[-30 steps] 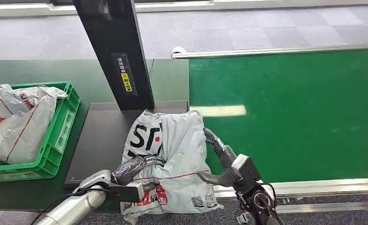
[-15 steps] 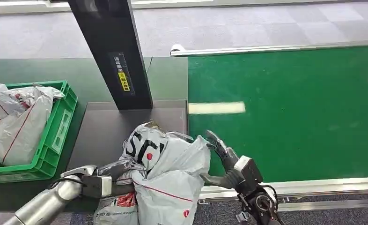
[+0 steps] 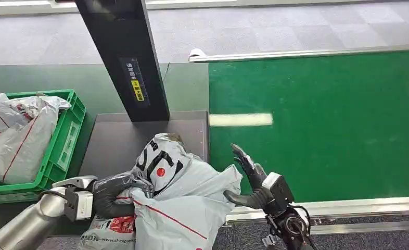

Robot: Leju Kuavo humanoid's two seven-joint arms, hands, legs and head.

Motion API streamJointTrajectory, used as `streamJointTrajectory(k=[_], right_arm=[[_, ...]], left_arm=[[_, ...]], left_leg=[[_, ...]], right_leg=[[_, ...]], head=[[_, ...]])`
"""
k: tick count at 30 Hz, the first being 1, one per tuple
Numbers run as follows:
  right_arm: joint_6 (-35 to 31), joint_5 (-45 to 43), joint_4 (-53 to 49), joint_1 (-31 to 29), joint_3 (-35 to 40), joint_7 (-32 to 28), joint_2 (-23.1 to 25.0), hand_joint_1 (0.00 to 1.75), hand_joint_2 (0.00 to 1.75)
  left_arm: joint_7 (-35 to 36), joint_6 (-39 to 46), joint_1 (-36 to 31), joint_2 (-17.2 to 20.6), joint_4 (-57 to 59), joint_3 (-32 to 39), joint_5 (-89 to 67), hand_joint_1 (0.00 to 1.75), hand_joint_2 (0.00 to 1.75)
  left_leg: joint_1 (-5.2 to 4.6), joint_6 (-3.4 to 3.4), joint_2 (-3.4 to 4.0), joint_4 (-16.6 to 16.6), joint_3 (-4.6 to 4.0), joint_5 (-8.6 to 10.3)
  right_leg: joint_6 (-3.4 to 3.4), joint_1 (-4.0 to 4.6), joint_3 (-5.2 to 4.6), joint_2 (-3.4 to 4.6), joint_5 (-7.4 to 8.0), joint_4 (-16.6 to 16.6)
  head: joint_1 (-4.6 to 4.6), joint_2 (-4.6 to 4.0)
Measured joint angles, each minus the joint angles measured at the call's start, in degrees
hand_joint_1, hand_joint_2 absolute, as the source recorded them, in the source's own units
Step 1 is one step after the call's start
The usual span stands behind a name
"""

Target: Moved the parcel from conveyor to table for the left to box.

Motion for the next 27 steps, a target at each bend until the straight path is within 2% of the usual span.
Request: streamJointTrajectory(k=[3,5,9,13,16,19,22,27], right_arm=[[-0.8,-0.3,-0.8,0.7,-0.5,0.2,-0.1,0.0,1.75],[-1.2,-0.5,-2.0,1.6,-1.1,0.4,-0.2,0.0,1.75],[-1.7,-0.7,-4.5,3.6,-3.2,0.7,-0.2,0.0,1.75],[-1.7,-0.3,-6.5,5.5,-4.9,1.0,-0.2,0.0,1.75],[-1.7,0.0,-7.9,7.0,-6.0,1.0,-0.2,0.0,1.75],[-1.6,0.2,-8.9,7.9,-6.5,1.0,-0.2,0.0,1.75],[-1.2,0.2,-9.2,8.1,-6.5,1.0,-0.2,0.0,1.75],[-1.1,0.0,-9.2,8.6,-6.3,0.5,-0.2,0.0,1.75]], left_arm=[[-2.3,-2.8,-1.0,-0.1,-1.2,0.3,3.1,1.75,1.75],[0.4,-2.3,-3.2,-0.9,-3.2,1.3,3.8,1.75,1.75],[5.8,5.3,-7.2,-5.0,-7.7,5.2,-6.4,1.75,1.75],[9.5,9.5,-12.9,-6.0,-8.8,10.7,-11.4,1.75,1.75],[11.2,14.6,-15.3,-5.5,-8.0,15.0,-20.2,1.75,1.75],[13.2,23.2,-18.4,-4.2,-4.0,17.7,-31.8,1.75,1.75],[13.1,34.2,-22.2,-1.9,3.3,19.5,-40.4,1.75,1.75],[12.6,46.0,-24.3,2.5,12.9,22.6,-47.2,1.75,1.75]], left_leg=[[0.0,0.0,-0.04,0.0,-0.04,0.01],[0.0,0.0,-0.07,0.0,-0.07,0.01],[-0.02,0.01,0.0,0.0,-0.1,0.01],[-0.02,0.01,0.02,0.0,-0.1,0.0],[0.03,0.0,0.04,0.0,-0.08,0.0],[0.11,-0.03,0.08,0.0,-0.11,0.02],[0.12,-0.04,0.23,0.0,-0.1,0.03],[0.12,-0.04,0.35,0.0,-0.09,0.03]], right_leg=[[0.0,0.0,-0.08,-0.01,0.0,0.0],[0.0,0.0,-0.06,-0.03,0.0,0.0],[0.03,-0.04,-0.07,0.02,0.05,0.0],[0.02,-0.03,-0.1,0.09,0.06,0.0],[0.01,0.03,-0.13,0.12,0.06,0.0],[-0.01,0.13,-0.15,0.16,0.06,0.0],[-0.05,0.14,-0.16,0.27,0.09,0.0],[-0.06,0.14,-0.18,0.43,0.09,0.1]], head=[[0.0,0.0],[0.0,0.0],[0.04,0.0],[0.0,0.0],[0.0,0.0],[0.0,0.0],[0.0,0.0],[-0.02,0.0]])
